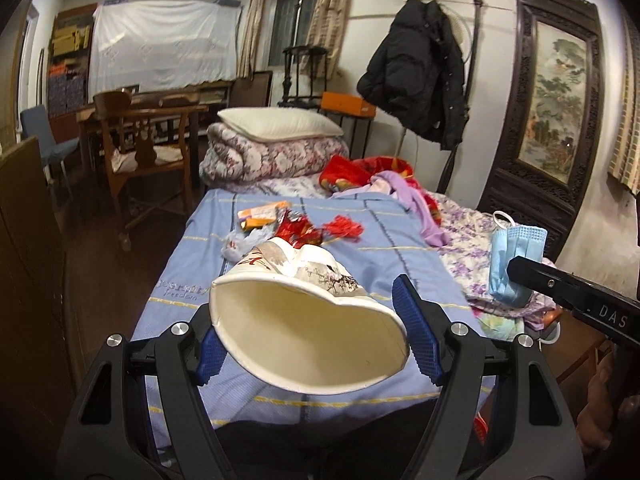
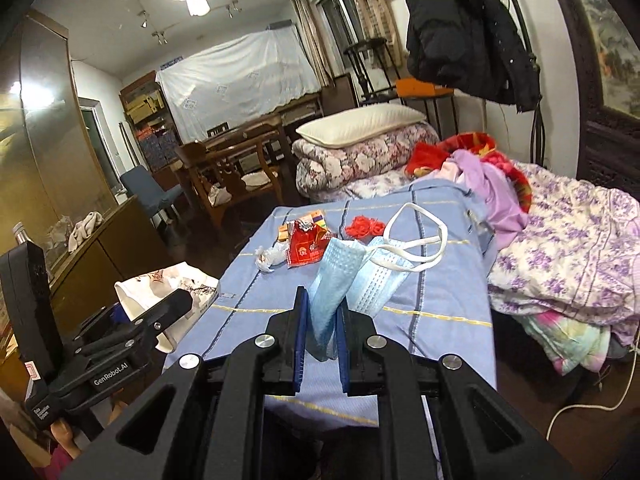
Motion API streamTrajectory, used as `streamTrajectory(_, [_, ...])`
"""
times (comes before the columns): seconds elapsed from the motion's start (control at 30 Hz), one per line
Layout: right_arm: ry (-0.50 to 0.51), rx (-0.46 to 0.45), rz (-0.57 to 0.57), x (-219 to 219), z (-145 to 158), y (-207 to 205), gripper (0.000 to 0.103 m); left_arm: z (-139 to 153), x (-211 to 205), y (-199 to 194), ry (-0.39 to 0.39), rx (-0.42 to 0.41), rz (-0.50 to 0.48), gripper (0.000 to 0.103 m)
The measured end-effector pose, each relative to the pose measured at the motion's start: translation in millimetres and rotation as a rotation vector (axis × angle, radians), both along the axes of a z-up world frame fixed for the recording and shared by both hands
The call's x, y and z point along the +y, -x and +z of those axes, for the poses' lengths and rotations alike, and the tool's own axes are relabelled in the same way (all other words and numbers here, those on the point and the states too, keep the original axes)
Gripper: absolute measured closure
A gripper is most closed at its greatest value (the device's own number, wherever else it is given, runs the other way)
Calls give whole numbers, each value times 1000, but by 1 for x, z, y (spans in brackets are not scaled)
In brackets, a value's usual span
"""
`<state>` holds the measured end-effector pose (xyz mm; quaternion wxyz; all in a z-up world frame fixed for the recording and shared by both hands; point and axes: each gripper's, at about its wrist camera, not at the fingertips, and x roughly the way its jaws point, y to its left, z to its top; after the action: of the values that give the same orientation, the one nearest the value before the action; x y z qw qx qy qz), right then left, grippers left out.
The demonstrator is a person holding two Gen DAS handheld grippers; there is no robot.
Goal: Collect trash
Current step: 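Carry the paper cup and face mask to the red wastebasket and release both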
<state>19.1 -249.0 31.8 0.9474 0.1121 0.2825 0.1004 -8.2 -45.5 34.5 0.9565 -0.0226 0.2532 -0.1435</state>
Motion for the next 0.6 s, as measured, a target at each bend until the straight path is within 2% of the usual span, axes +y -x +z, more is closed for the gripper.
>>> streamTrajectory(0.6, [51, -205, -24, -18, 50, 125, 89, 53, -27, 109, -35, -216, -60, 30])
